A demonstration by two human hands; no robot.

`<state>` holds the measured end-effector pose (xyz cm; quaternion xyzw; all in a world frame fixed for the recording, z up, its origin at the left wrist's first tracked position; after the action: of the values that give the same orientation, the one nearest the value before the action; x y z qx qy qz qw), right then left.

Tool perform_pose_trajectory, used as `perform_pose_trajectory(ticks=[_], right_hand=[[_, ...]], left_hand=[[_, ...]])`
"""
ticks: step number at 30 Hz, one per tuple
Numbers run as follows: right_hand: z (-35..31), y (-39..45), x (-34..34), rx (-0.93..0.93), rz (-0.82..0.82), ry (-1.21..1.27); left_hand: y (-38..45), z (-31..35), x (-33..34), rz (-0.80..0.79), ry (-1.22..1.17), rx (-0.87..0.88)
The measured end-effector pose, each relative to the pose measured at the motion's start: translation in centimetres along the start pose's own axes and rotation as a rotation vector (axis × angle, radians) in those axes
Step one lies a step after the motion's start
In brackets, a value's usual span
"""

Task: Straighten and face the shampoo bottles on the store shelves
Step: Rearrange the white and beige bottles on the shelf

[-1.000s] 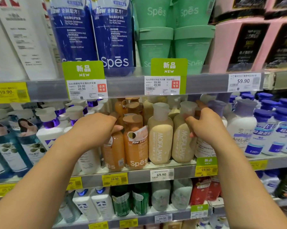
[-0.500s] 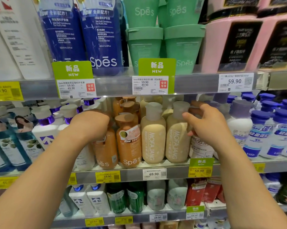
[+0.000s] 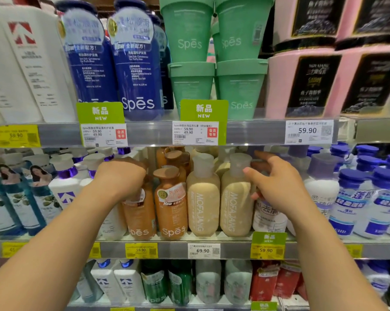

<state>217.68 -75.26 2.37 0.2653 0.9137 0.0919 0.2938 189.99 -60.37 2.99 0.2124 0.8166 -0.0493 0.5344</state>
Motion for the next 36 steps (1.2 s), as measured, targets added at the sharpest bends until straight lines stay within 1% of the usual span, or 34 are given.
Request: perform_pose_trajectory(ticks=[2,6,11,16,18,22,25,27,30,33,36], right_hand=[[0.0,-0.1,-0.1,-0.001,-0.001,0.007],[0.3,-0.5,-0.4,0.005,-0.008,0.002],[1.7,-1.3,-1.7,0.028,0.018,0.045],[3.1,-2.0,-3.8,0.037,0.061,0.095],[3.7,-2.3,-5.3,0.038,0.099,0.108],[5.7,-2.9,-9.8,0.063,0.278,0.122],[7.6,-3.2,-12.7,0.091,0.407,0.122],[8.5,-3.1,-13.8,0.088,0.426,0.094],[9.5,-2.5,-14.4,0.122,0.313,0.008],[10.0,-1.4,-14.0,0.142,0.102,-0.109],[10.1,-0.6,-13.0,0.094,-0.112,-0.179]], left_hand=[[-0.2,0.4,-0.2,-0.018,-0.006,-0.004],[-0.6,0.5,-0.5,0.025,-0.024,-0.057],[-1.5,0.5,-0.7,-0.013,-0.095,-0.079],[-5.0,3.9,-4.1,0.113,-0.055,-0.151],[-6.7,6.3,-6.4,0.171,-0.052,-0.114],[-8.9,12.4,-10.4,0.313,-0.164,0.09],[-8.8,16.8,-12.0,0.378,-0.369,0.198],[-7.7,19.2,-12.3,0.363,-0.534,0.237],[-5.5,22.2,-11.9,0.311,-0.652,0.251],[-3.6,24.5,-11.2,0.308,-0.655,0.254],[-2.2,25.8,-10.5,0.255,-0.658,0.271]])
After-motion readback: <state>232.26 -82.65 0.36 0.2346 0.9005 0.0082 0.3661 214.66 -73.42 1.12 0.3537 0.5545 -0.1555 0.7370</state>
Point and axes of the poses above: each hand's wrist, its own y-axis towards the middle knuckle, its own x-axis out of the palm, z = x × y, the point moved 7 cm from there along y, towards the middle knuckle, and after that the axes turned 2 degrees about -z, right-handed, at the moved point
